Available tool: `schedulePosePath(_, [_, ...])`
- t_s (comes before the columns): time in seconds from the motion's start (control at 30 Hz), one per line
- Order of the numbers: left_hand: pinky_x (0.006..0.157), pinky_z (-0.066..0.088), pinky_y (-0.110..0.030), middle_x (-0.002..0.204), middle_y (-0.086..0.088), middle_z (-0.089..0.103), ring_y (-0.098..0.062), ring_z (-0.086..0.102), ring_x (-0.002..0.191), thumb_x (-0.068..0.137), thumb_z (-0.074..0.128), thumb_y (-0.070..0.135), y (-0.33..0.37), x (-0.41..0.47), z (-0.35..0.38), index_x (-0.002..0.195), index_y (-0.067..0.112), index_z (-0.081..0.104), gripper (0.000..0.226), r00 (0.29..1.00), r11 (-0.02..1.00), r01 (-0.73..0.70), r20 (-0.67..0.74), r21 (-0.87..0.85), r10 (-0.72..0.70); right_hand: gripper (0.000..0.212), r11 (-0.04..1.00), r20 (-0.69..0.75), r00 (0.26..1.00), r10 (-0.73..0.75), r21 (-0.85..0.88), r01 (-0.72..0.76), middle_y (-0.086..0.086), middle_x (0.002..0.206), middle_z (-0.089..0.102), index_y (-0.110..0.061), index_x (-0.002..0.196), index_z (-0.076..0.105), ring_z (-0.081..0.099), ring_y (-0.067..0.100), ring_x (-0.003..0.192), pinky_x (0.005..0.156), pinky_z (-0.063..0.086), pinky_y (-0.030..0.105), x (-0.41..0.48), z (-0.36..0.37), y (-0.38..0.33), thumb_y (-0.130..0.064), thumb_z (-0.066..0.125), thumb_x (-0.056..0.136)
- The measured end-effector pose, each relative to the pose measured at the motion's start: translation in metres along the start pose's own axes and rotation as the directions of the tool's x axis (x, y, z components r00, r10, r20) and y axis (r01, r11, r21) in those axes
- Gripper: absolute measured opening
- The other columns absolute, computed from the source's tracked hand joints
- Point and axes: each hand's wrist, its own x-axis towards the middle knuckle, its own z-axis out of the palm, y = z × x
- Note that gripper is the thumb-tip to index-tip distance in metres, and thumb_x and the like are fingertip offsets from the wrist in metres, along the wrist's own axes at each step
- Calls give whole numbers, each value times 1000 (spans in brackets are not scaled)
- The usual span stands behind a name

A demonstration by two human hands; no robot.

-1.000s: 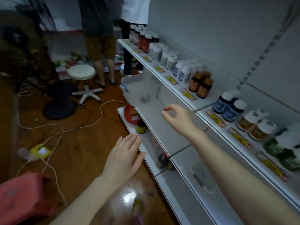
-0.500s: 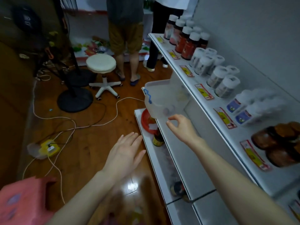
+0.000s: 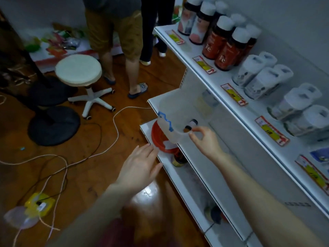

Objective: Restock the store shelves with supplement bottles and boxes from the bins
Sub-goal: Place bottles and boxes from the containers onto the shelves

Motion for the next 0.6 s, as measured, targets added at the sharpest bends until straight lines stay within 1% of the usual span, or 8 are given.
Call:
schedulePosePath(0.1, [88,47,-40,105,-8,70,-23,66,100,83,40,44,-45,36,5,107,9,69,50,996,996,-82,42,-19,83,28,994,-36,993,110,1,-110,16,117,63,2,111,63,53,27,115,90,32,22,20,17,-6,-15,59,89])
schedulePosePath(0.17, [86,49,-43,104,-10,70,-25,67,98,82,38,43,-67,62,11,105,7,69,53,991,993,-119,64,-28,121,28,984,-43,983,178,24,-178,16,116,63,1,111,62,54,27,114,89,32,21,32,27,-5,-16,59,89])
schedulePosePath(0.27, [85,49,-47,102,-14,70,-28,67,96,79,41,40,-86,96,25,103,3,69,52,982,984,-168,82,-61,172,27,970,-63,969,240,52,-237,14,116,63,-1,111,63,55,26,112,86,32,18,51,38,-1,-17,59,89])
schedulePosePath(0.33, [86,49,-48,101,-17,70,-30,67,95,79,44,36,-94,118,36,102,0,69,50,975,974,-209,62,-93,215,27,961,-70,959,275,60,-271,14,116,63,-1,111,63,55,26,112,85,32,18,67,43,3,-17,58,89])
schedulePosePath(0.43, [84,51,-45,98,-17,70,-29,67,92,80,45,33,-101,151,49,99,-1,69,46,959,955,-276,40,-112,282,25,952,-80,949,304,68,-299,20,110,64,5,106,63,57,30,106,82,34,20,96,50,11,-11,59,88])
schedulePosePath(0.53, [79,53,-41,98,-14,70,-27,67,91,80,43,36,-111,186,66,98,3,69,46,950,952,-289,96,-104,298,23,945,-104,940,326,50,-323,26,100,64,11,98,62,59,35,96,74,34,24,129,63,25,-8,60,86])
schedulePosePath(0.57, [80,53,-42,100,-14,69,-28,67,93,81,45,37,-116,198,74,100,3,68,45,950,955,-280,117,-95,290,25,941,-103,935,339,39,-337,26,101,64,11,101,62,59,35,97,74,34,25,140,69,31,-9,60,86])
schedulePosePath(0.6, [82,51,-44,103,-15,69,-29,66,97,81,51,35,-120,207,84,104,2,67,43,951,959,-267,134,-89,277,29,934,-97,929,358,31,-357,23,107,63,8,108,60,58,32,101,76,34,24,149,76,38,-12,60,86])
